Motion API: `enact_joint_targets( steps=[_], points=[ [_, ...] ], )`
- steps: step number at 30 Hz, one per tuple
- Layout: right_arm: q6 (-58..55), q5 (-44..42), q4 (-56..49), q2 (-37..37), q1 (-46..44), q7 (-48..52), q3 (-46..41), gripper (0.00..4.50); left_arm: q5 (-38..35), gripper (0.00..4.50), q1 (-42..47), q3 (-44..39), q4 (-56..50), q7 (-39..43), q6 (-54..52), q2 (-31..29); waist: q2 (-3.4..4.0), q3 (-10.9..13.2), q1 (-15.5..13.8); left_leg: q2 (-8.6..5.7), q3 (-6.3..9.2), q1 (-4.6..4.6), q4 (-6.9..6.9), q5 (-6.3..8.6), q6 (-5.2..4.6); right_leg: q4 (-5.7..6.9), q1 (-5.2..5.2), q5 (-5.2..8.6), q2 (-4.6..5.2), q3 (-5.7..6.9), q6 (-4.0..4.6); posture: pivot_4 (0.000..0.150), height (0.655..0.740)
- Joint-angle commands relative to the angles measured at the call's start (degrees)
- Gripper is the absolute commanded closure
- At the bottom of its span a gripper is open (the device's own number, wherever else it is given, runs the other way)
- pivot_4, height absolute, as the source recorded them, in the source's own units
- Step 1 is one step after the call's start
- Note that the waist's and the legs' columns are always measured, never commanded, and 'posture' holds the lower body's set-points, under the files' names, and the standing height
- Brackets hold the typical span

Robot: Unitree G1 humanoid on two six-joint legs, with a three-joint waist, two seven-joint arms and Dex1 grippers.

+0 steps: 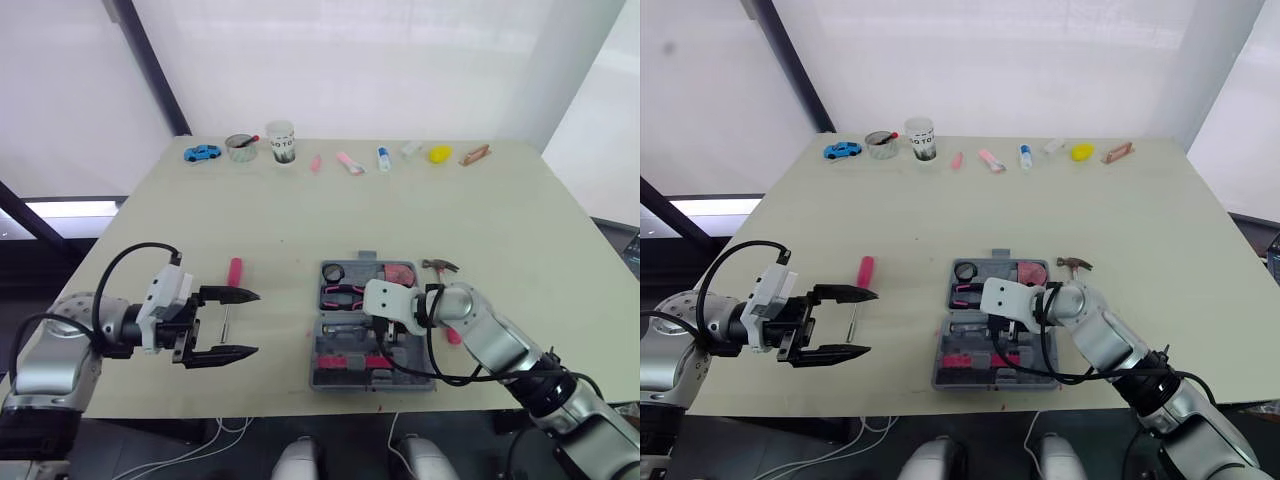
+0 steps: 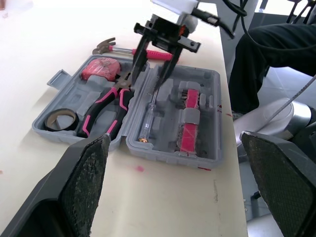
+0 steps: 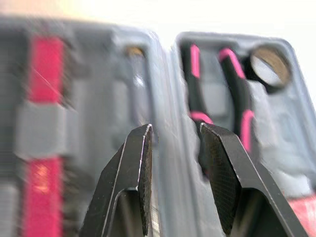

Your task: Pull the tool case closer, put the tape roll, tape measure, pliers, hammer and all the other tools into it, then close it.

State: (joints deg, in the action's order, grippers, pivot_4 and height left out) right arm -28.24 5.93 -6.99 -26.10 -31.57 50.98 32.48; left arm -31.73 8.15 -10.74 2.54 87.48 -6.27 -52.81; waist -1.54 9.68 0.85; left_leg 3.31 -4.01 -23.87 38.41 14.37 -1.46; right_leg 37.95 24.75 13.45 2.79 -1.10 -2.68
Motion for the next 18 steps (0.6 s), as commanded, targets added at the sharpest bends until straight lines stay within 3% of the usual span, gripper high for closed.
enact_joint_targets(
  steps=[1, 2, 3, 18],
  points=[
    [-0.1, -2.7, -2.4, 1.0, 1.2, 1.0, -2.4, 3.67, -0.9, 0.0, 0.6, -1.2, -1.0, 0.4, 0.1, -0.2, 0.0, 0.0, 0.0, 0.0, 0.0, 0.0, 0.0, 0.0, 0.0, 0.0, 0.0, 0.0, 0.0, 0.0, 0.0, 0.15, 0.74],
    [0.1, -2.5, -2.1, 1.2, 1.3, 0.8, -2.4, 4.2, -0.9, 0.0, 0.6, -1.2, -1.0, 0.4, 0.1, -0.2, 0.0, 0.0, 0.0, 0.0, 0.0, 0.0, 0.0, 0.0, 0.0, 0.01, 0.0, 0.0, 0.0, 0.0, 0.0, 0.15, 0.74],
    [0.5, -2.2, -1.5, 1.2, 1.3, 0.6, -2.3, 4.45, -0.9, 0.0, 0.6, -1.2, -1.0, 0.5, 0.1, -0.2, 0.0, 0.0, 0.0, 0.0, 0.0, 0.0, 0.0, 0.0, 0.0, 0.01, 0.0, 0.0, 0.0, 0.0, 0.0, 0.15, 0.74],
    [3.3, 0.0, 5.0, 3.3, 1.0, -0.8, -1.6, 4.45, -0.8, 0.0, -0.1, -1.5, -0.7, 0.9, 0.6, -0.2, 0.0, 0.0, 0.0, 0.0, 0.01, 0.01, 0.0, 0.0, 0.0, 0.03, 0.0, 0.0, -0.01, 0.0, 0.0, 0.15, 0.74]
  ],
)
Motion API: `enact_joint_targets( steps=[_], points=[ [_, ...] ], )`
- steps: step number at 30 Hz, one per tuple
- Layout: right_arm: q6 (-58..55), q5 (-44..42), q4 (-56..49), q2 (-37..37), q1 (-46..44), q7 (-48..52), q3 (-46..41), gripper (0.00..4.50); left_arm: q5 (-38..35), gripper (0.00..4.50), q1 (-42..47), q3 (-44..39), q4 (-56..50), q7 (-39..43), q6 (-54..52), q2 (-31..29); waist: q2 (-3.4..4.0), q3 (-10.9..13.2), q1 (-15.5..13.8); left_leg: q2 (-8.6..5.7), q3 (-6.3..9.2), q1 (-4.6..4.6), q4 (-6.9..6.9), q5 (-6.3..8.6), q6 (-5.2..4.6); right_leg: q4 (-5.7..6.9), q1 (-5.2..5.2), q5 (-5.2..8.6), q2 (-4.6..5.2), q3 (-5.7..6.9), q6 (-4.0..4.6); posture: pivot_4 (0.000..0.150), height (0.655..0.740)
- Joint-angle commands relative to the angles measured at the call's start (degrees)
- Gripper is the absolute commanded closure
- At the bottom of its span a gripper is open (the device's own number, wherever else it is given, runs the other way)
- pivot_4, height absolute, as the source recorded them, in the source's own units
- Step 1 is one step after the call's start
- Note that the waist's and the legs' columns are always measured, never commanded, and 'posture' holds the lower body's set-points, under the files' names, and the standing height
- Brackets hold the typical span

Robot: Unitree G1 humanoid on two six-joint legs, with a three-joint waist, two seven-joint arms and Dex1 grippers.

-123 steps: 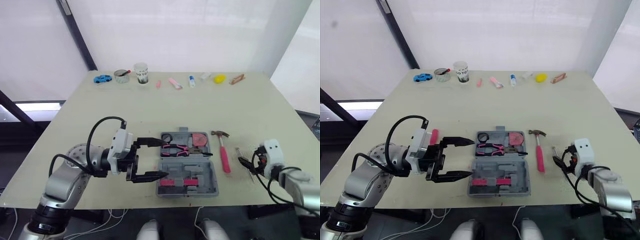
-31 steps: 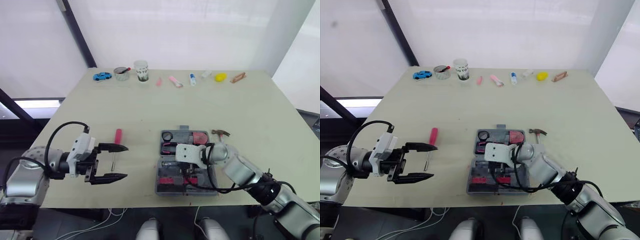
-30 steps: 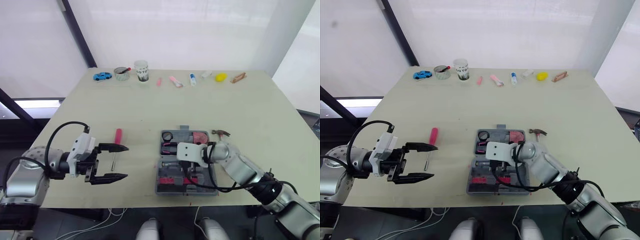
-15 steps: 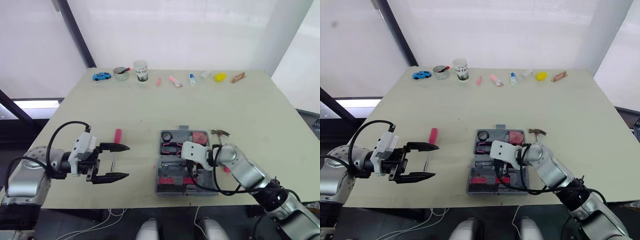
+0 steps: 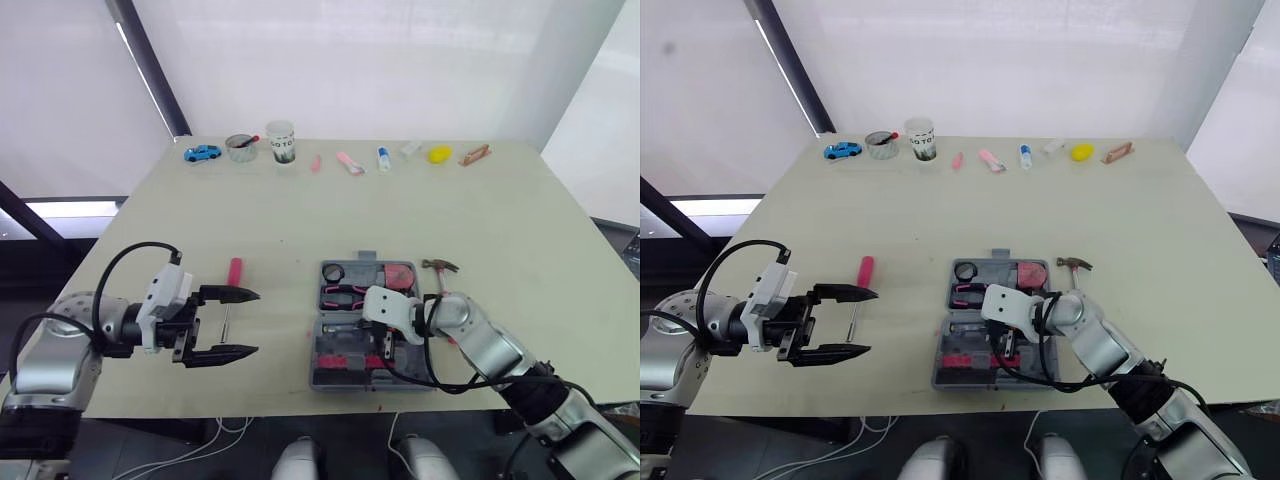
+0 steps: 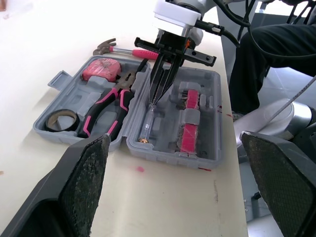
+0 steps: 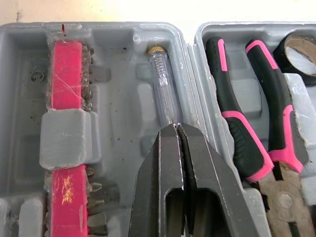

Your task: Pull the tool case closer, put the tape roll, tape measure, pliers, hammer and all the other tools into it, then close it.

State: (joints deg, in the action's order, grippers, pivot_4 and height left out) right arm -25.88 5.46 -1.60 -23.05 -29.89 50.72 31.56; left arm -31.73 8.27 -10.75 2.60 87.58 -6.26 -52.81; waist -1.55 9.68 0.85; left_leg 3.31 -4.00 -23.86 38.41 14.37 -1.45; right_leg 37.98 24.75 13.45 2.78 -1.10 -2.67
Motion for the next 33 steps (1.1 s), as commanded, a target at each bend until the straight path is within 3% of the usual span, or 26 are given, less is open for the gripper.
enact_joint_targets(
  steps=[1, 15, 21, 28, 33],
  points=[
    [0.8, 0.8, 0.2, 0.4, -0.6, -0.7, -0.7, 4.45, -0.8, 0.0, -0.3, -1.6, -0.8, 0.8, 0.7, -0.2, 0.0, 0.0, 0.0, 0.0, 0.0, 0.0, 0.0, 0.0, 0.0, 0.0, 0.0, 0.0, 0.0, 0.0, 0.0, 0.15, 0.74],
    [-1.0, 2.9, 3.9, -0.3, 2.7, -1.5, 0.2, 4.45, -0.9, 0.0, -1.8, -1.7, -1.0, -0.2, 1.3, 0.9, -0.24, -0.2, -0.1, 0.0, 0.0, 0.13, 0.04, -0.01, 0.0, 0.04, -0.11, 0.0, 0.01, -0.01, 0.01, 0.15, 0.74],
    [0.5, -10.4, -4.5, 5.3, 7.2, -2.4, -12.3, 4.45, -2.0, 0.0, -3.2, -3.3, -1.4, -4.6, -0.4, 3.7, -0.29, -0.2, -0.1, 0.0, 0.0, 0.08, 0.04, -0.01, 0.0, 0.01, -0.1, -0.01, 0.01, -0.01, 0.0, 0.15, 0.74],
    [0.5, -19.2, -15.1, 5.4, 16.5, -6.1, -23.8, 4.45, -1.2, 0.0, -6.7, -6.9, -1.5, -14.9, -0.2, 9.8, -0.3, -0.2, -0.1, 0.0, 0.05, 0.06, 0.02, 0.0, 0.0, 0.01, -0.11, -0.01, 0.02, 0.02, -0.01, 0.15, 0.74],
    [13.0, -24.5, -17.5, 6.1, 27.0, -7.9, -35.9, 4.45, -0.3, 0.0, -10.0, -11.6, -1.3, -24.9, 1.7, 14.6, -0.29, -0.2, -0.2, 0.0, 0.07, 0.07, 0.02, 0.0, 0.0, 0.01, -0.12, -0.02, 0.02, 0.02, -0.01, 0.15, 0.74]
  ],
)
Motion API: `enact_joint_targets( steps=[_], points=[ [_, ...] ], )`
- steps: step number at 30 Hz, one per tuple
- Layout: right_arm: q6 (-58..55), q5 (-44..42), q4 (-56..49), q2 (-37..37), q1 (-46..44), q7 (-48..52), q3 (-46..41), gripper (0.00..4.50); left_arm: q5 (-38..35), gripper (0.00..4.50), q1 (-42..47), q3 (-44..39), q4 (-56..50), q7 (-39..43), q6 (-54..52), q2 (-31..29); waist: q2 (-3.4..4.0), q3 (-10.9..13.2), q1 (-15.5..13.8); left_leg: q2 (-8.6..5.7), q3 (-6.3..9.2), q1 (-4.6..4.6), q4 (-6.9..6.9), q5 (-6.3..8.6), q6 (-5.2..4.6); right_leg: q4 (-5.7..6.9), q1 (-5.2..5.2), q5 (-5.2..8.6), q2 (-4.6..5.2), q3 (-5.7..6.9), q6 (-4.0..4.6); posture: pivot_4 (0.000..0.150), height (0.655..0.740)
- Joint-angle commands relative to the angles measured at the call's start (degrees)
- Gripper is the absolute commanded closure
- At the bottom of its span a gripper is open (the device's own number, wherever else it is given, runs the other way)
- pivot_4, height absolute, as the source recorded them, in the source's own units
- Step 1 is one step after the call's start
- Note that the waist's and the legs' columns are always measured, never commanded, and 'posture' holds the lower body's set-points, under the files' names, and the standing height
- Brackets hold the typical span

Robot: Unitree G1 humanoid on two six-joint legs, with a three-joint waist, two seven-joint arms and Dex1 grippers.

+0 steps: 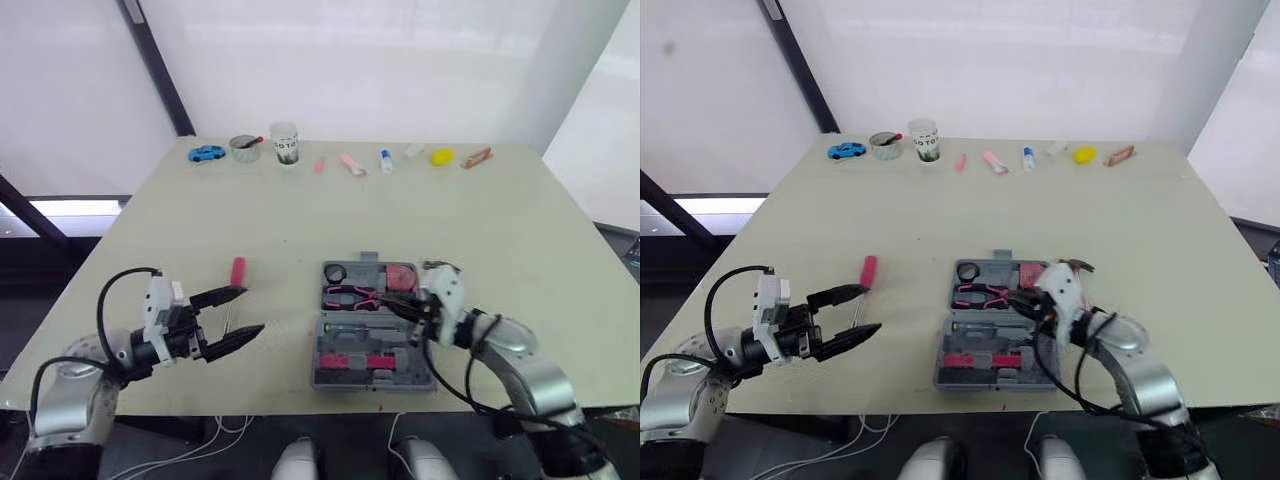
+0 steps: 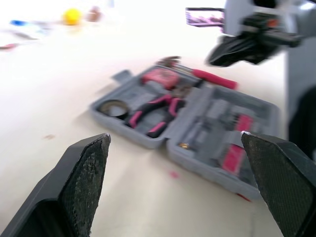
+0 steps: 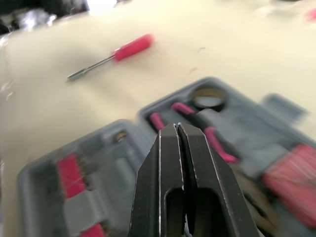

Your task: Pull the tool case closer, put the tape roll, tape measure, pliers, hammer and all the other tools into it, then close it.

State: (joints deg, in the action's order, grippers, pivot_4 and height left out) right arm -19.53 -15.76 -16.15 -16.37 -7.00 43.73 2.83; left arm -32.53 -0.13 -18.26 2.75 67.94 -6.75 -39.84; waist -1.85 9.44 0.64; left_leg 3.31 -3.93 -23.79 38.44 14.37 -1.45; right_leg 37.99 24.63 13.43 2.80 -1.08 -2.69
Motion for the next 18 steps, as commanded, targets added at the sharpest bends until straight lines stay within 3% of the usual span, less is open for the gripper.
enact_joint_targets(
  steps=[1, 11, 12, 13, 18],
  points=[
    [7.5, -4.2, -2.8, -1.0, 6.2, -1.1, -9.4, 4.45, 0.8, 0.0, -2.5, -4.9, -1.4, -6.8, 2.7, 2.4, -0.04, 0.0, 0.0, 0.0, -0.03, 0.02, 0.0, 0.0, 0.0, 0.0, -0.01, 0.0, 0.01, -0.02, 0.0, 0.15, 0.74],
    [16.3, -7.8, 1.4, -3.4, 21.4, -3.3, -24.3, 4.45, 3.0, 0.0, -10.4, -12.1, -0.3, -17.3, 7.8, 7.0, -0.03, -0.1, 0.1, 0.01, -0.05, 0.14, 0.0, -0.01, 0.0, 0.01, -0.07, 0.0, 0.02, -0.06, 0.06, 0.15, 0.74],
    [17.1, -8.1, 2.0, -3.3, 22.9, -3.2, -25.2, 3.94, 3.1, 0.0, -11.1, -12.4, 0.0, -17.8, 8.0, 7.2, -0.06, -0.1, 0.1, 0.01, -0.05, 0.14, 0.0, 0.0, 0.0, 0.01, -0.07, 0.0, 0.02, -0.06, 0.07, 0.15, 0.74],
    [18.2, -8.2, 3.1, -3.1, 24.5, -3.1, -26.2, 3.75, 3.1, 0.0, -11.7, -12.8, 0.2, -18.3, 8.1, 7.6, -0.08, -0.1, 0.1, 0.01, -0.05, 0.13, 0.0, 0.0, 0.0, 0.0, -0.07, 0.0, 0.02, -0.05, 0.07, 0.15, 0.74],
    [23.7, -9.3, 9.6, -2.0, 30.7, -2.1, -29.8, 1.1, 3.8, 0.0, -14.1, -14.1, 2.7, -19.6, 9.8, 8.0, -0.06, -0.3, 0.0, 0.0, -0.08, 0.13, 0.0, 0.0, 0.0, -0.03, -0.08, 0.11, 0.04, -0.07, 0.25, 0.15, 0.74]
  ],
)
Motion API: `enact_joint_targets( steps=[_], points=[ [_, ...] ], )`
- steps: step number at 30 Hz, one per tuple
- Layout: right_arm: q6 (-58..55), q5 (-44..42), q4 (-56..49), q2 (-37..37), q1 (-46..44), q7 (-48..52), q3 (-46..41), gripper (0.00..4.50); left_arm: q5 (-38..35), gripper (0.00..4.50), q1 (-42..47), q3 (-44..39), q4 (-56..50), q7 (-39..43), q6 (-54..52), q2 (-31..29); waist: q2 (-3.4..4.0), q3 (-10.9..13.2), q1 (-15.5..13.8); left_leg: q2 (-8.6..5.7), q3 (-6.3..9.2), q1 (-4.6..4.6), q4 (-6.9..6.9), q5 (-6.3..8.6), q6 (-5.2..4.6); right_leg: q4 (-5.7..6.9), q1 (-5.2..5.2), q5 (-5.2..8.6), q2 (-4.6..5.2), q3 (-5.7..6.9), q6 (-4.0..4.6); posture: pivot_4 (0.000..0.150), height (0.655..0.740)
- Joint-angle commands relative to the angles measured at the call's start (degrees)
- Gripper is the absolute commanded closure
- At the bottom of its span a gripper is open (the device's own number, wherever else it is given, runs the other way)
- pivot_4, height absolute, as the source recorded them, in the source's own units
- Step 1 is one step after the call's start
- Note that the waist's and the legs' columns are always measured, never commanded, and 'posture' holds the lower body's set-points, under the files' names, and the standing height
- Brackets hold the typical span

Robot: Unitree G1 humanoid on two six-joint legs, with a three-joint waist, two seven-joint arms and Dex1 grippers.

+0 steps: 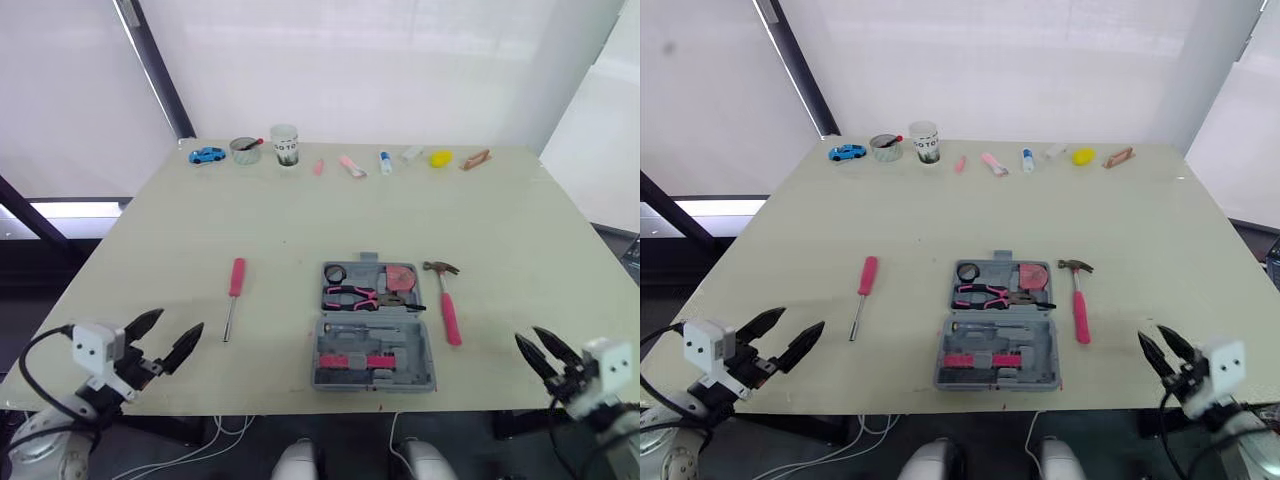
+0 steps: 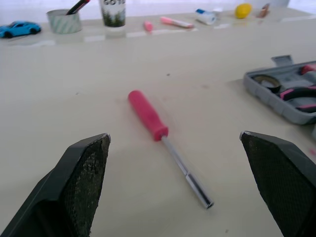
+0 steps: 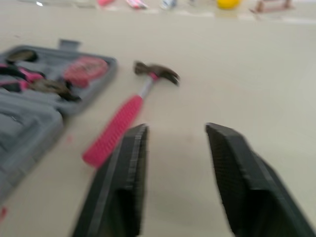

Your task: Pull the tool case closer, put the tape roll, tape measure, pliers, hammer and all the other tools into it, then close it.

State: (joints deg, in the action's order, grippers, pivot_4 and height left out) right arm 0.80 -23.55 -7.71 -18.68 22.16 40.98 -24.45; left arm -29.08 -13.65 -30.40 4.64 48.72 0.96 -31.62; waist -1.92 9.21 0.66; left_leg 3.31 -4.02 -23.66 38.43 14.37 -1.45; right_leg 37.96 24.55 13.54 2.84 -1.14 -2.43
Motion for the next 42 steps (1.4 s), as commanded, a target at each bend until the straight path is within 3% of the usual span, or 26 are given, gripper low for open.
enact_joint_targets(
  steps=[1, 3, 11, 16, 27, 42],
  points=[
    [4.4, -1.9, 2.3, 0.6, 2.6, 0.8, -3.0, 0.66, 0.3, 0.0, -1.0, -2.4, 1.7, -0.3, 2.5, -0.2, 0.02, -0.1, 0.0, 0.0, 0.0, 0.02, 0.0, 0.0, 0.0, 0.01, 0.0, 0.0, 0.0, 0.0, 0.01, 0.15, 0.74],
    [5.7, -2.6, 3.8, 1.1, 4.0, 1.1, -3.6, 0.03, 0.4, 0.0, -1.8, -2.7, 2.9, 0.0, 3.2, -0.4, 0.06, -0.2, 0.2, 0.02, 0.0, 0.04, 0.0, 0.0, 0.0, 0.02, 0.0, 0.01, 0.0, 0.0, 0.01, 0.15, 0.74],
    [6.8, -3.9, 5.0, 0.2, 4.2, 0.9, -2.9, 0.03, 0.4, 0.0, -0.6, -1.4, 3.9, 0.8, 4.1, -1.2, 0.19, -0.4, 0.1, 0.06, -0.05, 0.06, -0.01, 0.01, 0.01, 0.0, 0.01, 0.01, 0.02, -0.04, 0.02, 0.15, 0.74],
    [0.6, -4.3, 0.1, -1.9, 0.3, -1.1, 0.2, 0.03, 0.0, 0.0, 3.5, 1.5, 2.2, 3.5, 3.2, -2.4, 0.23, -0.5, 0.0, 0.05, -0.06, 0.05, 0.0, 0.01, 0.01, 0.01, 0.01, 0.01, 0.02, -0.04, 0.02, 0.15, 0.74],
    [-15.2, 1.5, -4.7, -5.2, -17.9, -11.3, 11.3, 0.03, 0.1, 0.0, 11.2, 13.0, -6.6, 12.9, -1.4, -7.3, 0.25, -0.5, 0.0, 0.02, -0.05, 0.03, 0.0, 0.0, 0.0, 0.03, 0.01, -0.02, -0.03, -0.06, 0.05, 0.15, 0.74],
    [-31.1, 12.0, 14.9, -1.2, -45.2, -22.8, 22.0, 0.03, -4.9, 0.0, 25.2, 23.2, -18.5, 17.6, -15.3, -10.5, 0.3, -0.4, 0.2, -0.03, 0.01, -0.07, 0.0, 0.0, -0.01, 0.01, 0.04, -0.16, -0.09, -0.1, -0.19, 0.15, 0.74]
  ],
)
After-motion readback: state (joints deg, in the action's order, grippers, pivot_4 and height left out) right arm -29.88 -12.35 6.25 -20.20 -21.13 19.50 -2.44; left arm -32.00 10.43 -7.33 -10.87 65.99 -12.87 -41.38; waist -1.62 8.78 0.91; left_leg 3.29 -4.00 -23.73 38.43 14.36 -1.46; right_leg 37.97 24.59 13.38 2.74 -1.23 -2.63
